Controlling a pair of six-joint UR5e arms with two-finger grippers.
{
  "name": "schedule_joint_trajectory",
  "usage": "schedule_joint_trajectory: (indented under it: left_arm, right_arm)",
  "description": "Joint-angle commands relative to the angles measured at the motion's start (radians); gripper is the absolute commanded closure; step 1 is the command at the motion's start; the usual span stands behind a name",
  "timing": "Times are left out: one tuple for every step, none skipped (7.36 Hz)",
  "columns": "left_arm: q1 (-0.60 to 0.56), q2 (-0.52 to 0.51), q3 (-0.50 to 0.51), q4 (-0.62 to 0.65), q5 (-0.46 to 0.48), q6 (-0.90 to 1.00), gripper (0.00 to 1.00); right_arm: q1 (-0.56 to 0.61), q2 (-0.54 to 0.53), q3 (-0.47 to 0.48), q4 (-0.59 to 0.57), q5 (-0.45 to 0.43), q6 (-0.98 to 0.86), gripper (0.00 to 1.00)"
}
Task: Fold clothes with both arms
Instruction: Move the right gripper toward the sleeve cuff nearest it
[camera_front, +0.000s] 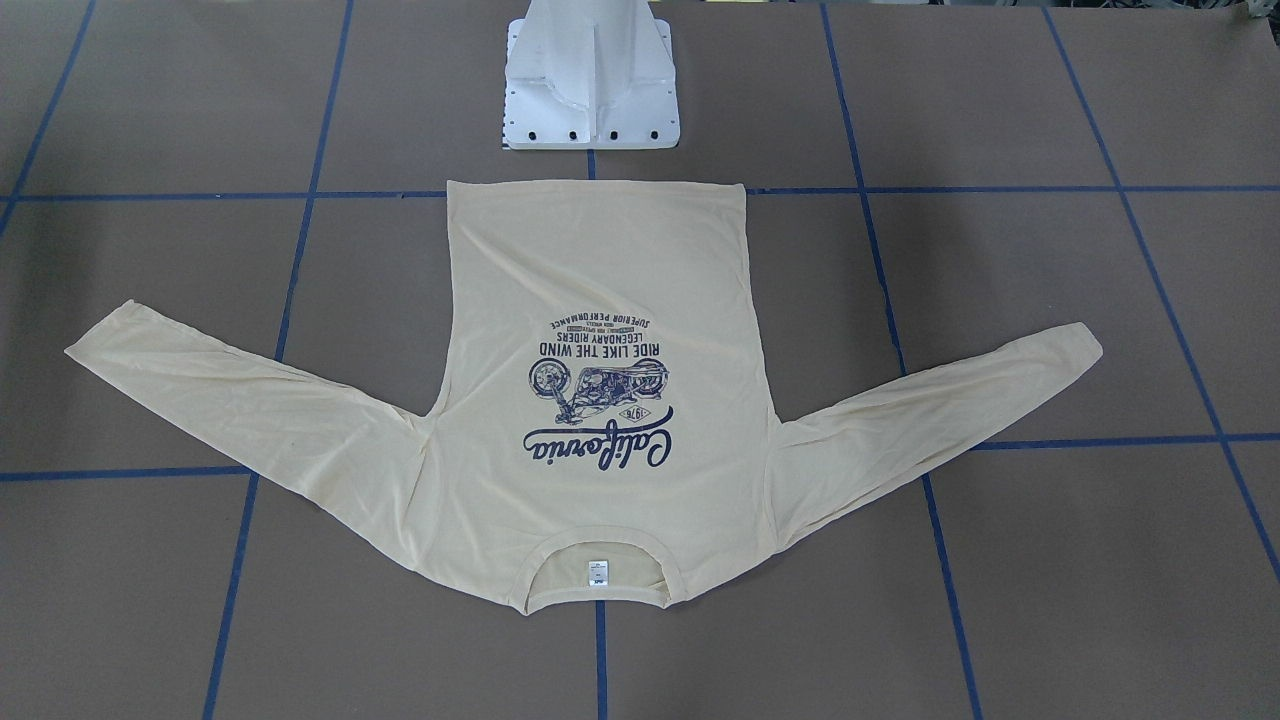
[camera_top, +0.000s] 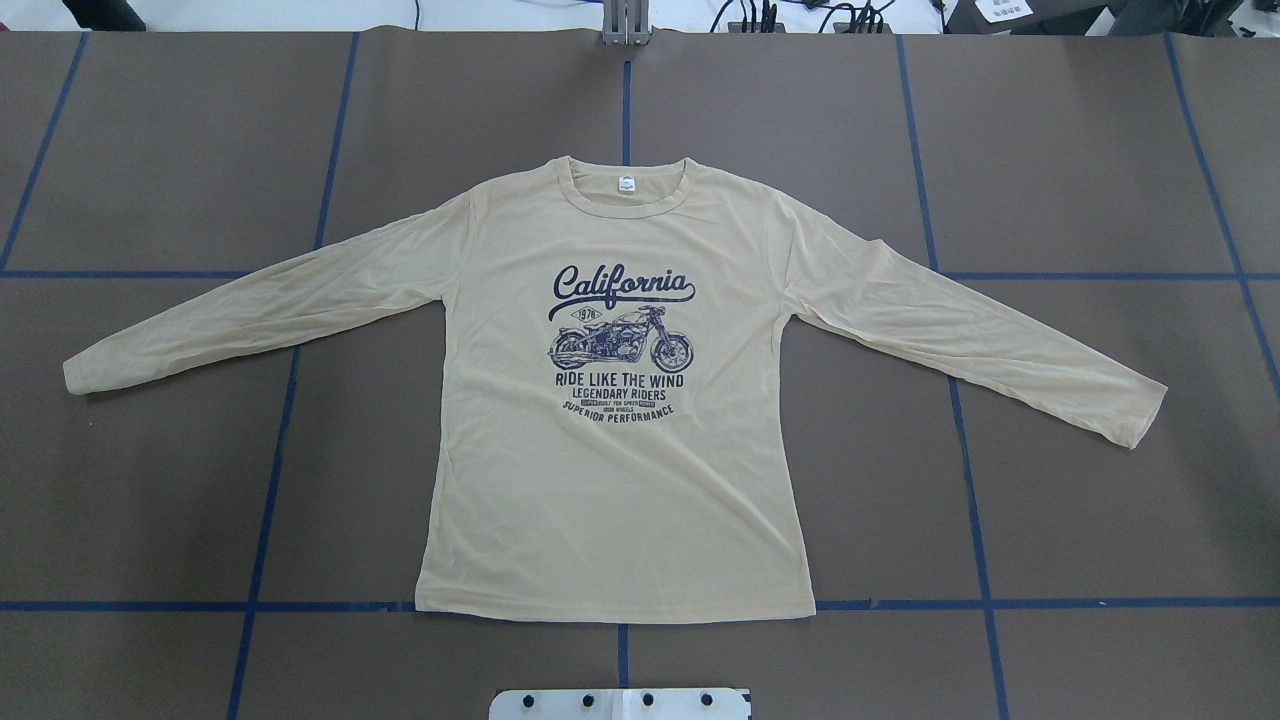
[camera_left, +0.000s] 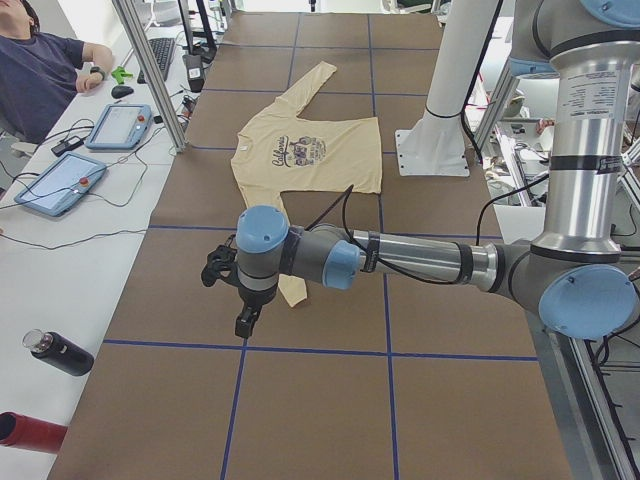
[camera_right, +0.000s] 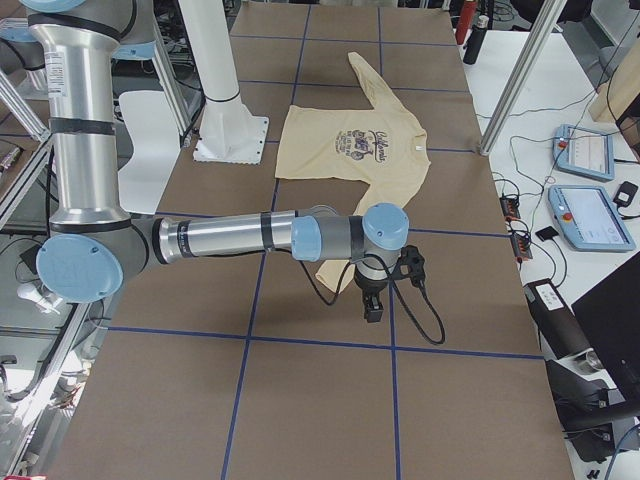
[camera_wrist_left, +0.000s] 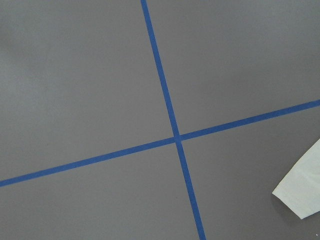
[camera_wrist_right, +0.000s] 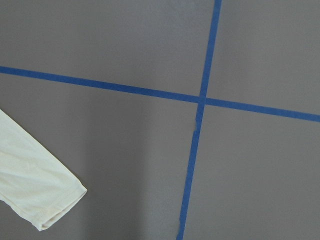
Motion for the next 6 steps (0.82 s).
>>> schedule_joint_trajectory:
  left_arm:
    - [0.000,0.024,0.021,-0.044,-0.003,0.003,0.00]
    - [0.002,0.026,0.029,-0.078,0.003,0.000,0.00]
    - [0.002,0.026,0.026,-0.094,0.000,0.008,0.00]
    - [0.000,0.026,0.027,-0.103,-0.003,0.002,0.00]
    - [0.000,0.026,0.024,-0.105,-0.005,0.000,0.00]
    - [0.000,0.027,0.017,-0.103,-0.006,0.000,0.00]
  right_arm:
    - [-0.067,0.003,-0.008,0.076,0.063,-0.002,0.00]
    - [-0.116,0.008,-0.026,0.123,0.049,0.009,0.00]
    - [-0.163,0.006,-0.038,0.170,0.046,0.117,0.00]
    - [-0.226,-0.007,-0.041,0.260,-0.002,0.218,0.00]
    - [-0.284,-0.047,-0.041,0.369,-0.077,0.272,0.00]
    - [-0.320,-0.095,-0.041,0.494,-0.116,0.305,0.00]
